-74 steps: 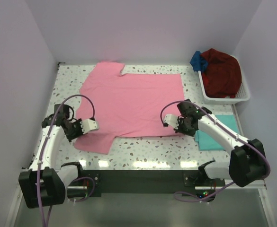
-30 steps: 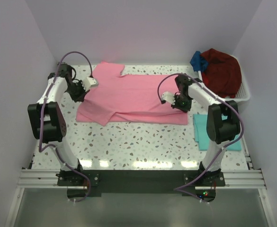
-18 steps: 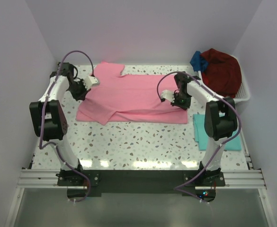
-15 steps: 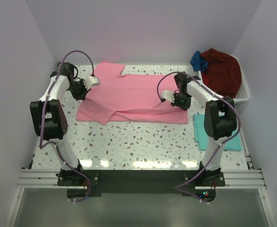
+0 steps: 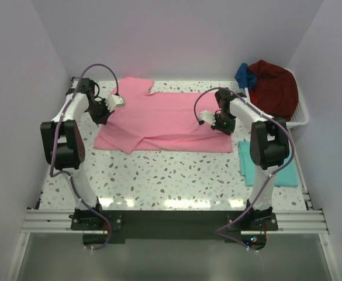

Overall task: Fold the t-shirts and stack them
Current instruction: Fold the tshirt

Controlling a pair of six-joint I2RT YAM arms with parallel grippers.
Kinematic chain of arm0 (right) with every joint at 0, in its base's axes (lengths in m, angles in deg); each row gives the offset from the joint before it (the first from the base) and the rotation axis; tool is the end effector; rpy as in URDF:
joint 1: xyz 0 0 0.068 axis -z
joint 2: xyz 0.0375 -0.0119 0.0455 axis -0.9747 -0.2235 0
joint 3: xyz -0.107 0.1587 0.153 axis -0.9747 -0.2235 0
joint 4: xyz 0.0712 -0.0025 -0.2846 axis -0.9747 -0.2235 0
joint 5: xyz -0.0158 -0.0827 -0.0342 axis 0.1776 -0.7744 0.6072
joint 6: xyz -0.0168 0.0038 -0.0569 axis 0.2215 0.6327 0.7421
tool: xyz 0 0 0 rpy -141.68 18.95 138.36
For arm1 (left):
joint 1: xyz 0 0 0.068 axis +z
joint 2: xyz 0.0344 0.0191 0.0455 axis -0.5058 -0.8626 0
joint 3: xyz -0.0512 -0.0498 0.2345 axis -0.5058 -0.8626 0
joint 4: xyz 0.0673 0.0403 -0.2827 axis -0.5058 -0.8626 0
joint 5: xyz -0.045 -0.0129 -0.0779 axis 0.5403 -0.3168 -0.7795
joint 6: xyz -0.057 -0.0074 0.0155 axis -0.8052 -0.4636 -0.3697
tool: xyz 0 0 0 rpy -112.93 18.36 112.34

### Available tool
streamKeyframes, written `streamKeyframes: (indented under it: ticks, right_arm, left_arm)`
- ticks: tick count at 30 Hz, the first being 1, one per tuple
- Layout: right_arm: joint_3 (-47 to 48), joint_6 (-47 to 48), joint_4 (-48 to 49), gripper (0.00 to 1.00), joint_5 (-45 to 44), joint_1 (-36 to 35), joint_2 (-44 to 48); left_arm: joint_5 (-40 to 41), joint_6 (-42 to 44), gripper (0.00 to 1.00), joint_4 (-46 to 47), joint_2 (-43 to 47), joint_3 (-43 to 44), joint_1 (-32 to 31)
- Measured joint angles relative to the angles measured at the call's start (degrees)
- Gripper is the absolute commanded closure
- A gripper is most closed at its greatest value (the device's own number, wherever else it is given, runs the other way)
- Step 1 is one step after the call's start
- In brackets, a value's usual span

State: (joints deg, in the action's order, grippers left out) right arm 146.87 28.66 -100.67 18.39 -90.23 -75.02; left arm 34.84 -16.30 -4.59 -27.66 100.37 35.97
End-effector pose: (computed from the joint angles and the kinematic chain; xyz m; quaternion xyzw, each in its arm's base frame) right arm 0.4048 0.0926 0.1382 -0.6245 0.7771 -0.0524 0.0577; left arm 0.4260 0.0273 0.1717 0.4717 0.8543 -0.0576 0.2105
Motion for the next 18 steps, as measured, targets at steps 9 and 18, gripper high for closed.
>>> streamKeyframes:
  ticks: [9, 18]
  right_arm:
    - [2.9, -0.3, 0.2, 0.67, -1.0, 0.0, -1.7]
    - [13.6, -10.0, -7.8, 0.46, 5.0, 5.0, -4.1]
  left_arm:
    - [0.4, -0.4, 0.89, 0.8, -0.5, 0.1, 0.0]
    - [-6.7, -7.7, 0.47, 0.2, -0.2, 1.0, 6.9]
